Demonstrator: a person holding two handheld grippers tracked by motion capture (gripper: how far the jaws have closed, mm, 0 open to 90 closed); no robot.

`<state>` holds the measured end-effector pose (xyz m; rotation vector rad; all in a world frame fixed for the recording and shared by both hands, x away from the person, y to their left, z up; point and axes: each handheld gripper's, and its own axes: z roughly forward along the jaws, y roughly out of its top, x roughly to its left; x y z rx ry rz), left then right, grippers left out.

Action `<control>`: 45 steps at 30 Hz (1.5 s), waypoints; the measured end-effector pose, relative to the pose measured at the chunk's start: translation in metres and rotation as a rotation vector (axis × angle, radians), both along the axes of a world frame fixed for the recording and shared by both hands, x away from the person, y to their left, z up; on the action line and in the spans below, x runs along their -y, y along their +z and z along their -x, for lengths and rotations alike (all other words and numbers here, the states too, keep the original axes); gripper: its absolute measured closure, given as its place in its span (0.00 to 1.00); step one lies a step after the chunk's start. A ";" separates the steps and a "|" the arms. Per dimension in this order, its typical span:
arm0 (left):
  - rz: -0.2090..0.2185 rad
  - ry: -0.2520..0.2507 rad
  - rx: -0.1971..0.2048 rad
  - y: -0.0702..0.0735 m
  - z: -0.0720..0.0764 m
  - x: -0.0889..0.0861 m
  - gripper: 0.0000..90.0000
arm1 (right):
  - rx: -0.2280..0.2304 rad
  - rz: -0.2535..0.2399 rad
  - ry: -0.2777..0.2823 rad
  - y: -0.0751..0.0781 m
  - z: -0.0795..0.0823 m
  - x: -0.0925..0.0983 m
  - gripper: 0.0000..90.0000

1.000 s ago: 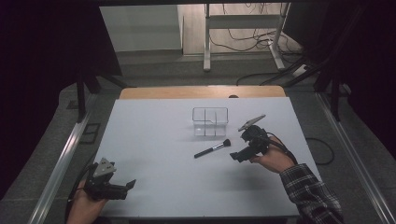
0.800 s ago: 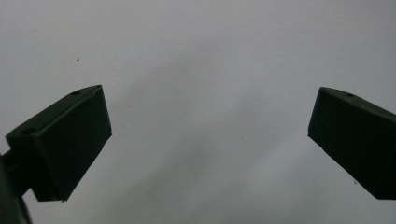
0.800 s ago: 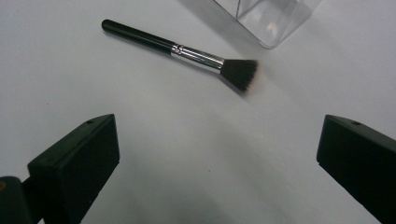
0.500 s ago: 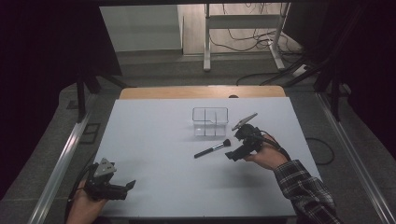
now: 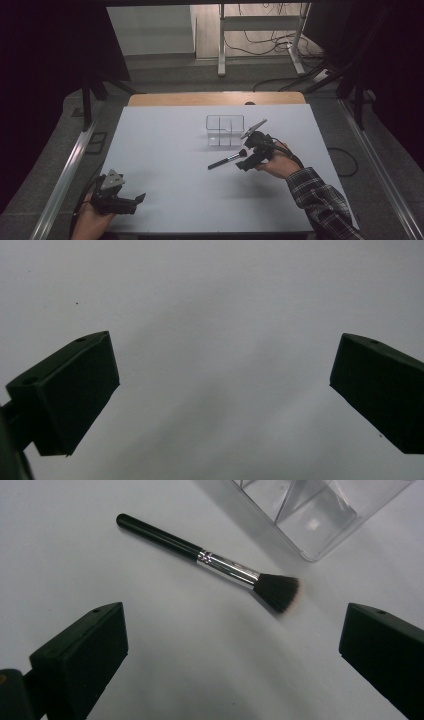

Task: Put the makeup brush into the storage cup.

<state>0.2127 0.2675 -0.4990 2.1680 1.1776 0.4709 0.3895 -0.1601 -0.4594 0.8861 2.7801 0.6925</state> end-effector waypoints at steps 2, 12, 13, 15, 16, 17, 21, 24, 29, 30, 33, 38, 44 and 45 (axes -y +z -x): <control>0.003 0.001 0.001 0.000 0.000 0.000 0.00 | 0.000 0.001 0.000 -0.001 -0.001 -0.002 0.00; 0.004 -0.001 -0.001 -0.001 0.000 0.000 0.00 | -0.005 0.007 0.011 -0.004 -0.007 -0.011 0.00; 0.004 -0.001 -0.001 -0.001 0.000 0.000 0.00 | -0.007 0.008 0.015 -0.005 -0.008 -0.014 0.00; 0.004 0.000 0.000 -0.001 0.000 0.000 0.00 | -0.007 0.008 0.017 -0.005 -0.009 -0.015 0.00; 0.004 -0.001 0.000 -0.001 0.000 0.000 0.00 | -0.007 0.012 0.020 -0.005 -0.009 -0.016 0.00; 0.002 -0.003 -0.002 0.000 0.000 0.000 0.00 | -0.008 0.011 0.021 -0.005 -0.010 -0.017 0.00; 0.003 -0.003 -0.002 -0.001 0.000 0.000 0.00 | -0.010 0.012 0.029 -0.007 -0.012 -0.022 0.00; 0.003 -0.003 -0.002 -0.001 0.000 0.000 0.00 | -0.014 0.018 0.036 -0.009 -0.012 -0.025 0.00; 0.004 -0.005 -0.003 -0.001 0.000 0.000 0.00 | -0.016 0.022 0.047 -0.011 -0.015 -0.031 0.00; 0.004 -0.005 -0.003 -0.001 0.000 0.000 0.00 | -0.018 0.025 0.048 -0.011 -0.016 -0.033 0.00; 0.005 -0.005 -0.003 -0.001 0.000 0.000 0.00 | -0.018 0.030 0.054 -0.012 -0.016 -0.036 0.00; 0.004 -0.005 -0.004 -0.001 0.000 0.000 0.00 | -0.020 0.031 0.067 -0.014 -0.018 -0.044 0.00; 0.006 -0.004 -0.005 -0.001 0.000 0.000 0.00 | -0.022 0.034 0.087 -0.015 -0.019 -0.051 0.00; 0.005 -0.006 -0.005 -0.001 0.000 0.000 0.00 | -0.022 0.035 0.090 -0.016 -0.019 -0.052 0.00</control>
